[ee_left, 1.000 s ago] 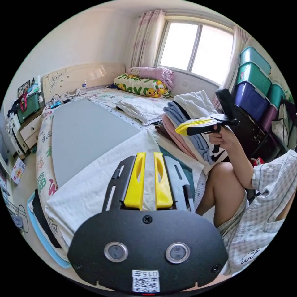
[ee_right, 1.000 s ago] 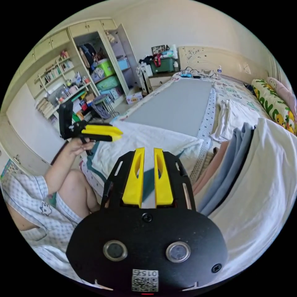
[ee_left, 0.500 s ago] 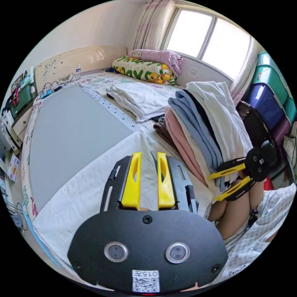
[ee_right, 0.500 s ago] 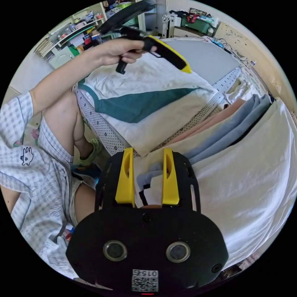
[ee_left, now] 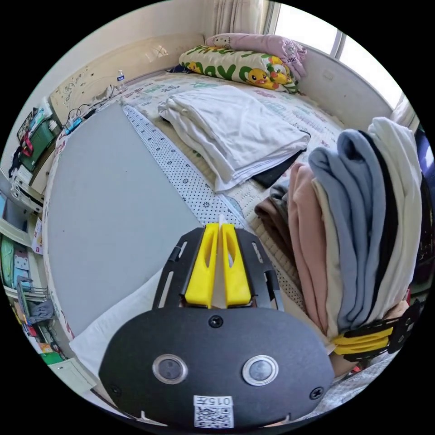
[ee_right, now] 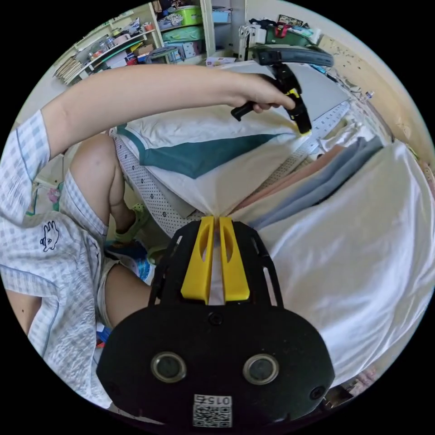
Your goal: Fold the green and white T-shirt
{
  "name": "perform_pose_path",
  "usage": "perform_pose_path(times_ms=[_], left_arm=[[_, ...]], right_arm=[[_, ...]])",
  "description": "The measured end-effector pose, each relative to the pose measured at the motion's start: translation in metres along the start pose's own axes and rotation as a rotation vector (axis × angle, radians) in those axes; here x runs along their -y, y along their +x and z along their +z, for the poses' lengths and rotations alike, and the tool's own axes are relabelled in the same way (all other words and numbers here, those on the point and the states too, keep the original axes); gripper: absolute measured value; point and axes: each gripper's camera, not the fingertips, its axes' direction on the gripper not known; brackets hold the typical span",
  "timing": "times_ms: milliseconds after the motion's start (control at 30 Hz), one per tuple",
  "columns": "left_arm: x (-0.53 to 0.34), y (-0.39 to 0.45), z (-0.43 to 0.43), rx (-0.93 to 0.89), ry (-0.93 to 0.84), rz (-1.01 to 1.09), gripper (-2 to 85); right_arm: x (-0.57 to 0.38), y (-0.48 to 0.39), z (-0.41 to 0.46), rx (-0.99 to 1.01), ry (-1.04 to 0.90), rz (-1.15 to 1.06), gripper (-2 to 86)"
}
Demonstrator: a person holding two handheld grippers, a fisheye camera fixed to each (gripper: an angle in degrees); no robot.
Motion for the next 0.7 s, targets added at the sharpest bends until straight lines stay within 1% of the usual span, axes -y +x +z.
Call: perform_pose_path(times_ms=[33,100,167,200,267,300,333,367,433,500,567,600,633,667,700], left_arm=[[-0.001,-0.005,-0.009,-0.022,0.041,-0.017,1.1],[-0.003,-0.014,-0.026,-0.098,0.120,-0.049,0.8],[-0.010,-0.032,-0.053,-0.263,0.243,-0.102,0.6],[-0.013,-0.037,-0.061,-0.304,0.274,-0.117,0.6],[-0.031,-0.063,-0.091,-0.447,0.397,-0.158,0.4],[-0.036,-0.070,-0.099,-0.474,0.425,-0.166,0.4],[-0.048,-0.087,-0.114,-0.526,0.471,-0.180,0.3],[-0.062,-0.105,-0.127,-0.570,0.505,-0.189,0.3],[-0.087,-0.134,-0.146,-0.603,0.542,-0.199,0.2],[-0.114,-0.165,-0.160,-0.589,0.556,-0.202,0.0],[-0.155,-0.209,-0.167,-0.549,0.540,-0.241,-0.1],[-0.166,-0.221,-0.167,-0.544,0.537,-0.260,-0.1],[-0.188,-0.244,-0.163,-0.539,0.540,-0.296,-0.1],[-0.211,-0.268,-0.157,-0.531,0.541,-0.343,0.0],[-0.222,-0.280,-0.152,-0.524,0.542,-0.372,0.0]], right_arm=[[-0.008,0.000,-0.016,-0.036,0.053,0.014,1.1],[-0.022,0.004,-0.047,-0.041,0.169,0.062,0.8],[-0.045,0.007,-0.082,-0.013,0.334,0.096,0.6],[-0.051,0.008,-0.091,0.003,0.381,0.101,0.5],[-0.071,0.000,-0.121,0.113,0.614,0.040,0.2],[-0.073,-0.003,-0.126,0.147,0.662,0.010,0.0],[-0.070,-0.012,-0.132,0.201,0.733,-0.058,-0.3],[-0.058,-0.023,-0.134,0.236,0.764,-0.120,-0.4],[-0.025,-0.041,-0.130,0.293,0.760,-0.200,-0.5],[0.022,-0.063,-0.120,0.360,0.727,-0.280,-0.6],[0.096,-0.096,-0.092,0.480,0.649,-0.381,-0.6],[0.116,-0.105,-0.083,0.513,0.626,-0.396,-0.6],[0.156,-0.124,-0.063,0.576,0.577,-0.418,-0.7],[0.195,-0.143,-0.040,0.629,0.526,-0.413,-0.7],[0.214,-0.153,-0.029,0.648,0.497,-0.403,-0.7]])
